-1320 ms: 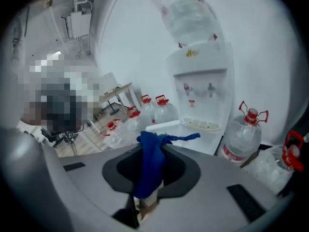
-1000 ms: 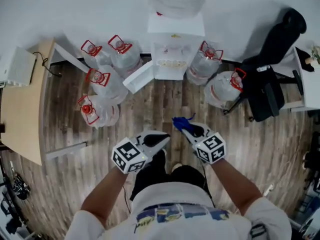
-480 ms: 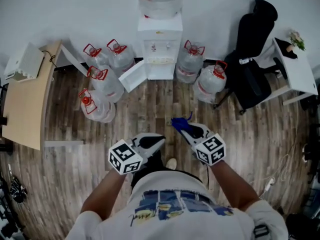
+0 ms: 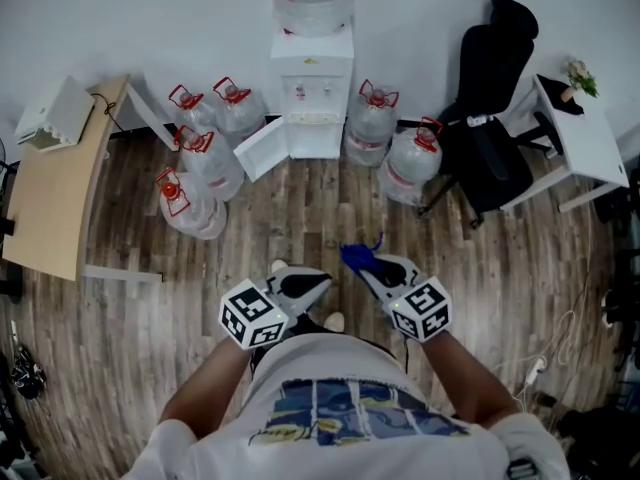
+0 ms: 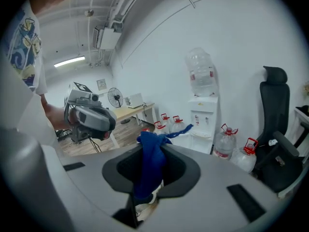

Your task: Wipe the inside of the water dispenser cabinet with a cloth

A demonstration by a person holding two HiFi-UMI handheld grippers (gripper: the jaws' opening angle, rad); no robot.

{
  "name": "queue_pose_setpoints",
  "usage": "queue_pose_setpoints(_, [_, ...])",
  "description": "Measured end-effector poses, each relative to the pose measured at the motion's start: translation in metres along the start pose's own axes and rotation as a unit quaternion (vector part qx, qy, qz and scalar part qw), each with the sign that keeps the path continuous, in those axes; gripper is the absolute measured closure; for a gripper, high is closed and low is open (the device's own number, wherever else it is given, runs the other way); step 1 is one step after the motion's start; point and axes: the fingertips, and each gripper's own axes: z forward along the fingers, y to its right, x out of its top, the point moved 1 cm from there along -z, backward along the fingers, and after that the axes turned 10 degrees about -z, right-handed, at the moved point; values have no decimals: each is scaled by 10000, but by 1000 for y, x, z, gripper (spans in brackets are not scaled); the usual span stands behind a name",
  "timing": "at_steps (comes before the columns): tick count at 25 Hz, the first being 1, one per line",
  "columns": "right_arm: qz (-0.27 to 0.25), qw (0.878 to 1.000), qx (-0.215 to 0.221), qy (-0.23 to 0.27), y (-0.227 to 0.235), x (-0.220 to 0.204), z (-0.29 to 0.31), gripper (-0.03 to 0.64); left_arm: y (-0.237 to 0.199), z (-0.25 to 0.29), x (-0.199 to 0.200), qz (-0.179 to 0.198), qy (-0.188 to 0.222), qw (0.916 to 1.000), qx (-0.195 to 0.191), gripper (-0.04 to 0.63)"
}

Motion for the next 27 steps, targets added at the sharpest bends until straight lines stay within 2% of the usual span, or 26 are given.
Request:
queue_pose_setpoints(10, [105,9997,-117,164,-4,-4,-35,551,29,9,-6,46,-187,9998,-64,592])
queue_pose_setpoints(21, [76,9995,-154,247,-2,-4,-44,551,36,14,-2,147,-293,9994,-57,592])
queue_pose_setpoints(27, [117,9996,59,240,-13,-13,-36,551,34,11,-9,69,-360,9993,112,592])
